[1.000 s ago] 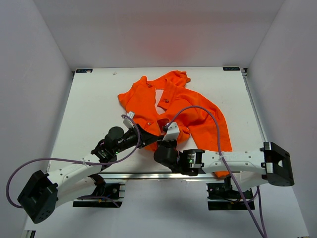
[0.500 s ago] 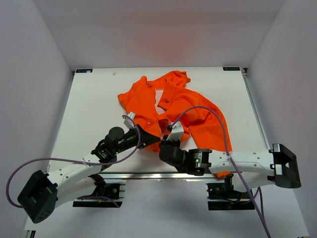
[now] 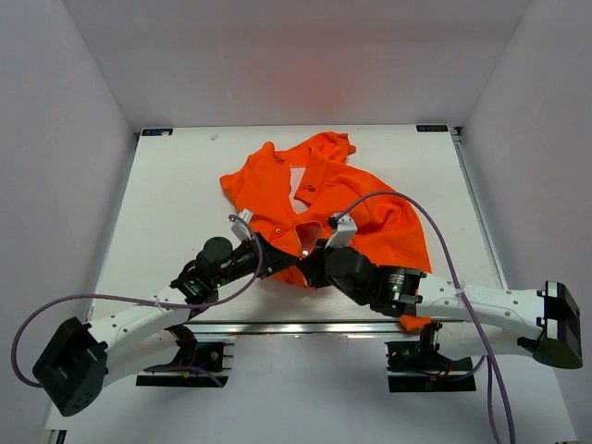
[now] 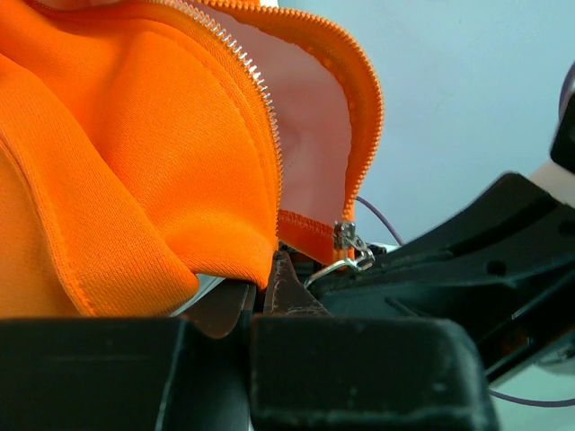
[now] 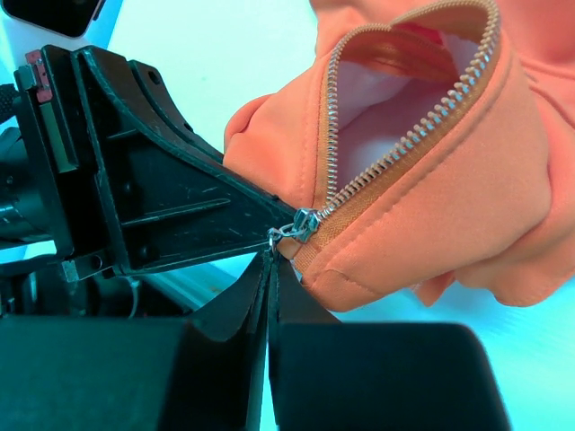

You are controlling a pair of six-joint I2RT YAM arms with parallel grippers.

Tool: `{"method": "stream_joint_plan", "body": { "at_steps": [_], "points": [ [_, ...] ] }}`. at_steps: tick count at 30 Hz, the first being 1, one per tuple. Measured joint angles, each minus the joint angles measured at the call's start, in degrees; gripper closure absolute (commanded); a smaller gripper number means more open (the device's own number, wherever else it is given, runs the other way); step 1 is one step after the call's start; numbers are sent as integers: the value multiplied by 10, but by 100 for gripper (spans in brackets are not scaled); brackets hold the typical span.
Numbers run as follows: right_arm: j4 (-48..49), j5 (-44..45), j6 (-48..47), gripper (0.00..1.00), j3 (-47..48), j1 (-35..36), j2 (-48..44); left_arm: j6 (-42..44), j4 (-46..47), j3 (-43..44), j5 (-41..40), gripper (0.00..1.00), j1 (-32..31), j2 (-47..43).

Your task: Zip up the jacket

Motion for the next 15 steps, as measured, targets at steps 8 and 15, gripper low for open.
{"method": "stream_joint_plan", "body": {
  "at_steps": [8, 15],
  "points": [
    [12, -122, 19, 100, -14, -86, -7, 14, 0, 0, 11, 100, 0, 0],
    [24, -182, 22, 100, -26, -105, -10, 28, -7, 0, 23, 100, 0, 2]
  ]
}}
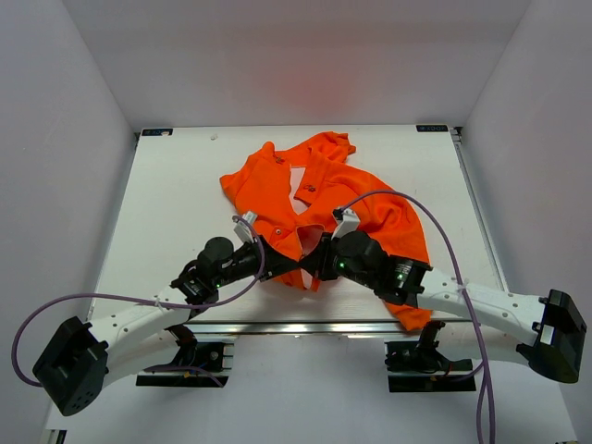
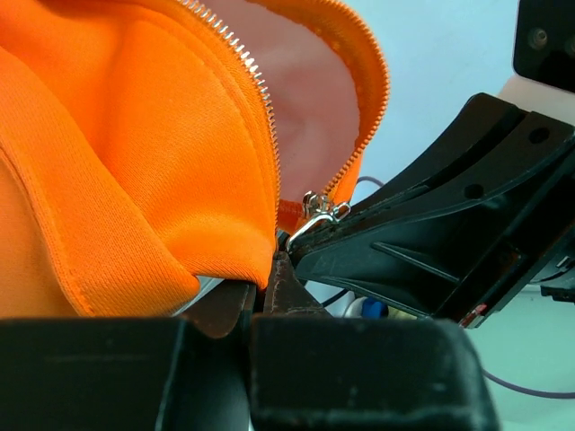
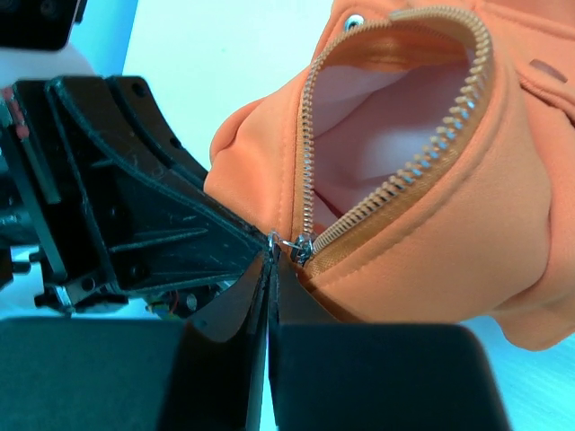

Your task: Zip up the jacket

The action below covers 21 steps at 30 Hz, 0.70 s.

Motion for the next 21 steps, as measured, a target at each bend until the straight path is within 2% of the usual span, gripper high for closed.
{"method": "stream_joint_plan", "body": {
  "at_steps": [6, 10, 16, 17, 18, 20, 21],
  "points": [
    [31, -57, -25, 100, -47, -1, -22, 3, -24, 0, -4, 100, -1, 0],
    [8, -121, -76, 100, -78, 1, -22, 14, -53, 0, -19, 100, -1, -4],
    [-57, -165, -145, 100, -103, 19, 54, 26, -93, 0, -41, 100, -1, -15],
    [-64, -167, -151, 97, -105, 22, 63, 28, -96, -2, -42, 100, -1, -15],
    [-72, -171, -157, 81, -105, 25, 69, 29, -99, -3, -44, 100, -1, -15],
    [-78, -180, -166, 62, -105, 27, 68, 31, -104, -4, -45, 100, -1, -15],
    [-78, -186, -174, 48, -105, 27, 63, 32, -105, -4, -45, 100, -1, -14]
  ]
}}
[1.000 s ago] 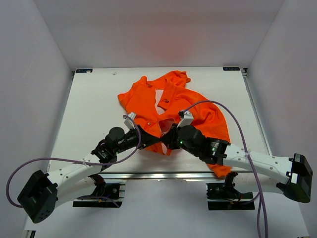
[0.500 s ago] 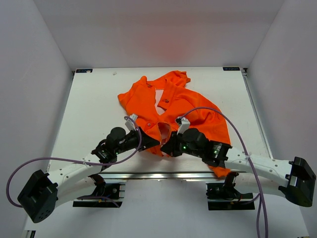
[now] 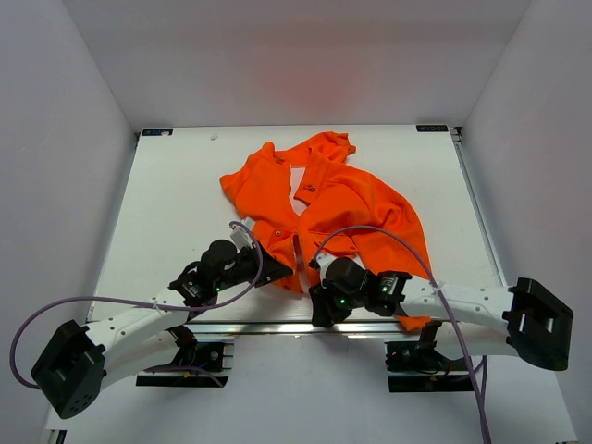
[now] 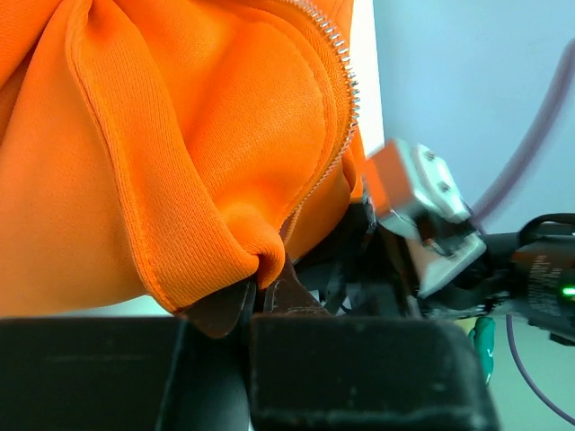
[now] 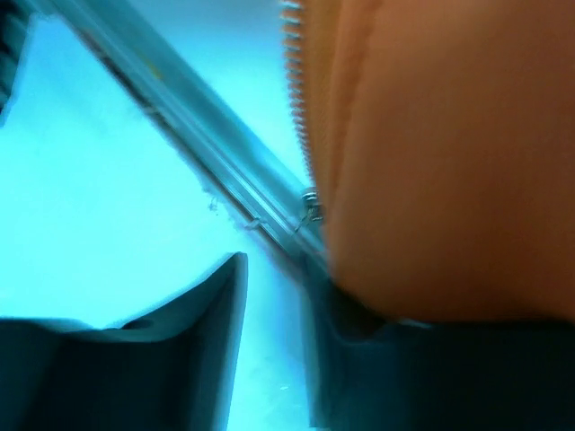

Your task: Zip up the jacket

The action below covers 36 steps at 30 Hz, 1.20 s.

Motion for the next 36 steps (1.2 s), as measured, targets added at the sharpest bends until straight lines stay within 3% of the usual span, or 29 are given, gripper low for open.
{"method": "stream_joint_plan", "body": {
  "at_steps": [3, 9, 19, 31, 36],
  "points": [
    [-2, -15, -19, 40, 0, 0, -25, 4, 0, 0, 0, 100, 0, 0],
    [-43, -12, -37, 37, 8, 1, -83, 8, 6, 0, 1, 100, 0, 10],
    [-141, 101, -32, 34, 49, 1, -97, 9, 27, 0, 13, 100, 0, 32],
    [-116, 138, -29, 34, 91, 1, -39, 13, 31, 0, 20, 100, 0, 37],
    [-102, 134, -28, 46, 102, 1, 0, 13, 35, 1, 23, 100, 0, 38]
  ]
}}
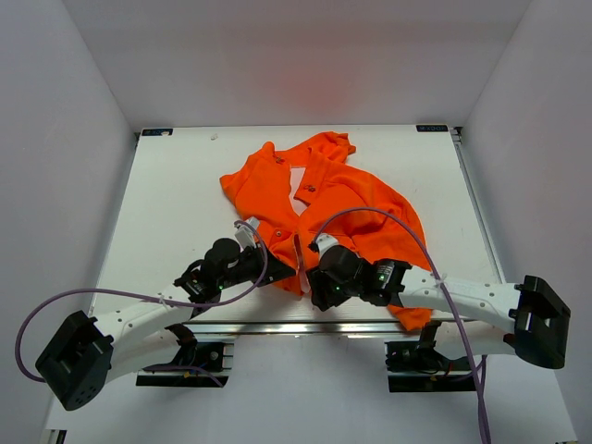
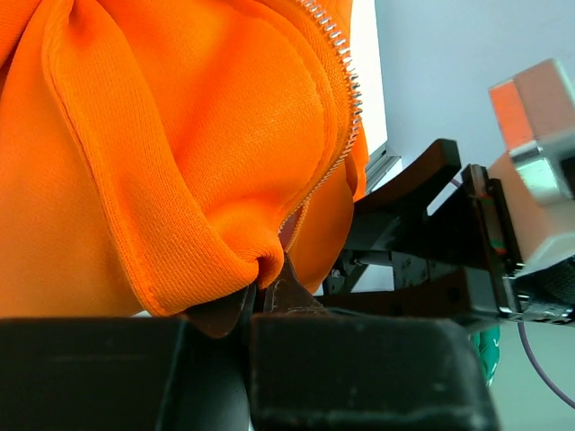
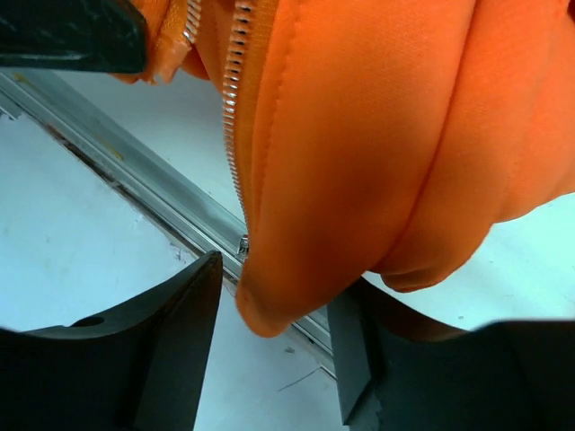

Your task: Zip up the jacket

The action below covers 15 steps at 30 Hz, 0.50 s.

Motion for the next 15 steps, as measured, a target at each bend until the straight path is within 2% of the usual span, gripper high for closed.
{"method": "stream_joint_plan", "body": {
  "at_steps": [1, 2, 4, 6, 8, 15],
  "points": [
    [1, 0, 1, 50, 0, 0, 3, 0, 0, 0, 0, 100, 0, 0],
    [4, -1, 2, 63, 0, 0, 4, 0, 0, 0, 1, 100, 0, 0],
    [14, -2, 5, 76, 0, 0, 4, 0, 0, 0, 1, 100, 0, 0],
    [21, -2, 12, 82, 0, 0, 4, 0, 0, 1, 1, 100, 0, 0],
    [24, -1, 16, 100, 0, 0, 4, 1, 0, 1, 1, 100, 0, 0],
    [32, -11, 20, 100, -1, -9, 4, 7, 0, 7, 3, 100, 0, 1]
  ]
}}
